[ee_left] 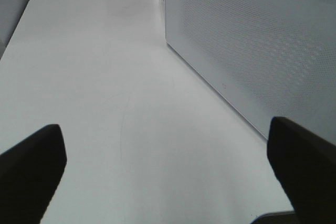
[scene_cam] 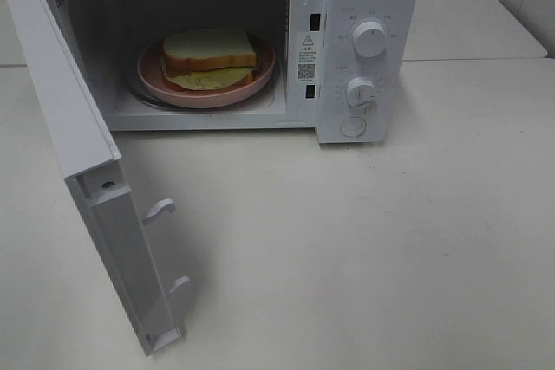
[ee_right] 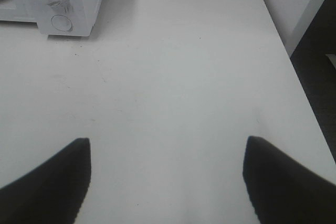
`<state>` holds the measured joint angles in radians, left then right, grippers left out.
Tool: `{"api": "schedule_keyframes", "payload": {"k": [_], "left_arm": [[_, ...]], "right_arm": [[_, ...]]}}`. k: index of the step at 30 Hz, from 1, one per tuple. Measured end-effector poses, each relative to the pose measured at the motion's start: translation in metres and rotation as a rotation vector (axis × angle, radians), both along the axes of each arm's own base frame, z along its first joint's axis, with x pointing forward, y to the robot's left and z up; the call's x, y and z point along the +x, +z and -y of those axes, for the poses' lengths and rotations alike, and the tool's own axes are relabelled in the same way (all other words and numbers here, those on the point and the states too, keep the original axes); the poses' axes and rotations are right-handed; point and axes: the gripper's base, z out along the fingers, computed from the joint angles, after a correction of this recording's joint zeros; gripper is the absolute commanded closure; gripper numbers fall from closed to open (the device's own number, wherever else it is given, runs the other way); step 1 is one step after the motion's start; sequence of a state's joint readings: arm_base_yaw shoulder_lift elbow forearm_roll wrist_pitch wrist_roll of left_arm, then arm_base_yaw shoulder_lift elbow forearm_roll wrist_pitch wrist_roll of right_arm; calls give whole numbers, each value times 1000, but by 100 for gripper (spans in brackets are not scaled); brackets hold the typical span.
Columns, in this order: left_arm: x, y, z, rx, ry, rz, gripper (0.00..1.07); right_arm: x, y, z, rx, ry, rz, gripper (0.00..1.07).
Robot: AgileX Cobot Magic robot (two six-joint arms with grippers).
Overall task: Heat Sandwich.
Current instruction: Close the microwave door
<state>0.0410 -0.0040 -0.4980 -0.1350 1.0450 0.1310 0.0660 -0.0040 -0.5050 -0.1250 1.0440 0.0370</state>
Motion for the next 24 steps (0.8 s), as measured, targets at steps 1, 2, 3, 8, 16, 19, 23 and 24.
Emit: {"api": "schedule_keyframes", "payload": {"k": [1,2,3,8,16,19,23,24], "left_arm": [[0,0,0,0,0,0,5],[0,0,0,-2,-1,0,5],[0,0,0,-5,-3,0,5],[0,0,1,-9,-6,0,5],[0,1,1,-27,3,4,5],[5,10,0,-33,9,34,6],[16,14,0,-38,13,10,17],[21,14,0,-40,14,-4,22]], "right_arm": [[0,0,0,0,0,0,31],[0,0,0,0,0,0,31],[0,0,0,0,0,0,31],[0,0,0,0,0,0,31],[0,0,0,0,0,0,31],[0,0,0,0,0,0,31],[0,0,0,0,0,0,31],[0,0,0,0,0,0,31]]}}
